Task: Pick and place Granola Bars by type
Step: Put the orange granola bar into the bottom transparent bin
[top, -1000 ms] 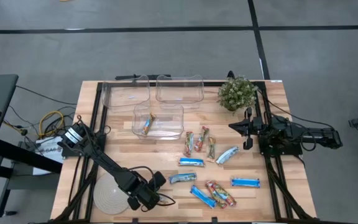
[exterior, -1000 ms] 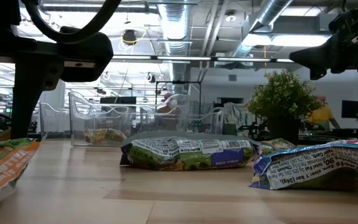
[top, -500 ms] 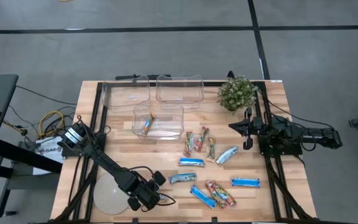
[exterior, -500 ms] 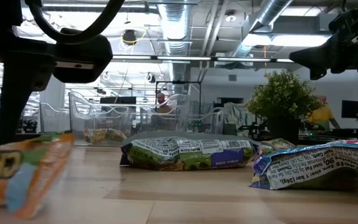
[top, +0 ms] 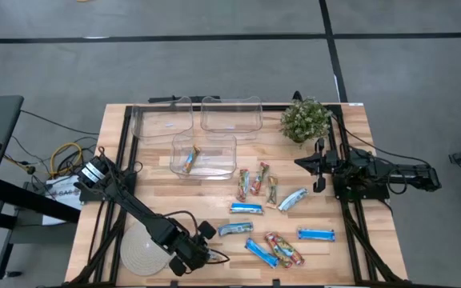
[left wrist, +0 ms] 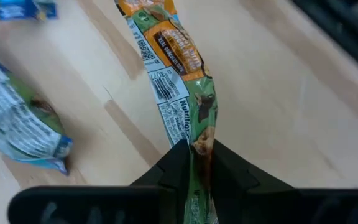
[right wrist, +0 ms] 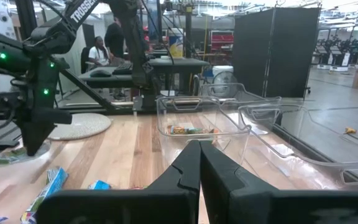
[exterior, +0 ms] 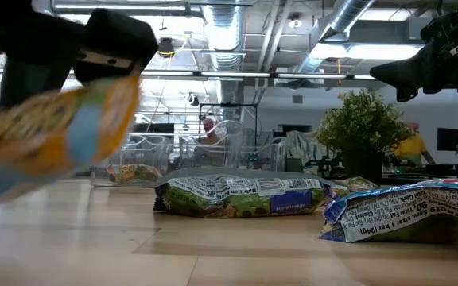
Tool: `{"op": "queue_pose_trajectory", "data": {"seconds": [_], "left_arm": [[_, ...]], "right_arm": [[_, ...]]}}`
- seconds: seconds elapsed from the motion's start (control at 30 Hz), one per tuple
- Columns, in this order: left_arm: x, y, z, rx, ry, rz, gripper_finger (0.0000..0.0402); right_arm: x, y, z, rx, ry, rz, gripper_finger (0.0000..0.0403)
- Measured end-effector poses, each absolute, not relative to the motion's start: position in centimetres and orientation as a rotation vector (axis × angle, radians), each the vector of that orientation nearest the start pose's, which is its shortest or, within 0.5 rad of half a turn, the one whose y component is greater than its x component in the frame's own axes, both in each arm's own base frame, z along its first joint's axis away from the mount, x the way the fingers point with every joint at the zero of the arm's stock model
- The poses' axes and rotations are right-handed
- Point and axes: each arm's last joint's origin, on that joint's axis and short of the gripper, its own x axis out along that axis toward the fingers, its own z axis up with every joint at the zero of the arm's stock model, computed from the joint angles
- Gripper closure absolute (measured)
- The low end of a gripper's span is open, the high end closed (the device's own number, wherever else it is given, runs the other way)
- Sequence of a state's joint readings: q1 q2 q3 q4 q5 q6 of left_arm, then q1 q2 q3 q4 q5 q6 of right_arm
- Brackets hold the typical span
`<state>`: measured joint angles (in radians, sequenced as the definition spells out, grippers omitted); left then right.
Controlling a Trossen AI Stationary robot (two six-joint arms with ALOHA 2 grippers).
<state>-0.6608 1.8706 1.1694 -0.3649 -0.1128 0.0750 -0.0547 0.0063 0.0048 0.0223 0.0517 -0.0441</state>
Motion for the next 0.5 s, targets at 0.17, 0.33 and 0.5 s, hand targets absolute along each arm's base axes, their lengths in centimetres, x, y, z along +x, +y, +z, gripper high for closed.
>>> {"op": "queue_pose_trajectory", "data": {"seconds": [0.17,0.33,0.5], "left_arm": [[30.1,-21.6,17.9,0.367,0.915,-0.468,0.0356],[30.4,-19.9,20.8,0.297,0.836,-0.374,0.0356],[30.3,-17.9,23.9,0.253,0.752,-0.298,0.0356]], "right_arm": [[9.8,-0.7,16.7,-0.044,-0.018,-0.107,0.0403],[9.8,-0.7,16.7,-0.044,-0.018,-0.107,0.0403],[9.8,-0.7,16.7,-0.044,-0.018,-0.107,0.0403]]}}
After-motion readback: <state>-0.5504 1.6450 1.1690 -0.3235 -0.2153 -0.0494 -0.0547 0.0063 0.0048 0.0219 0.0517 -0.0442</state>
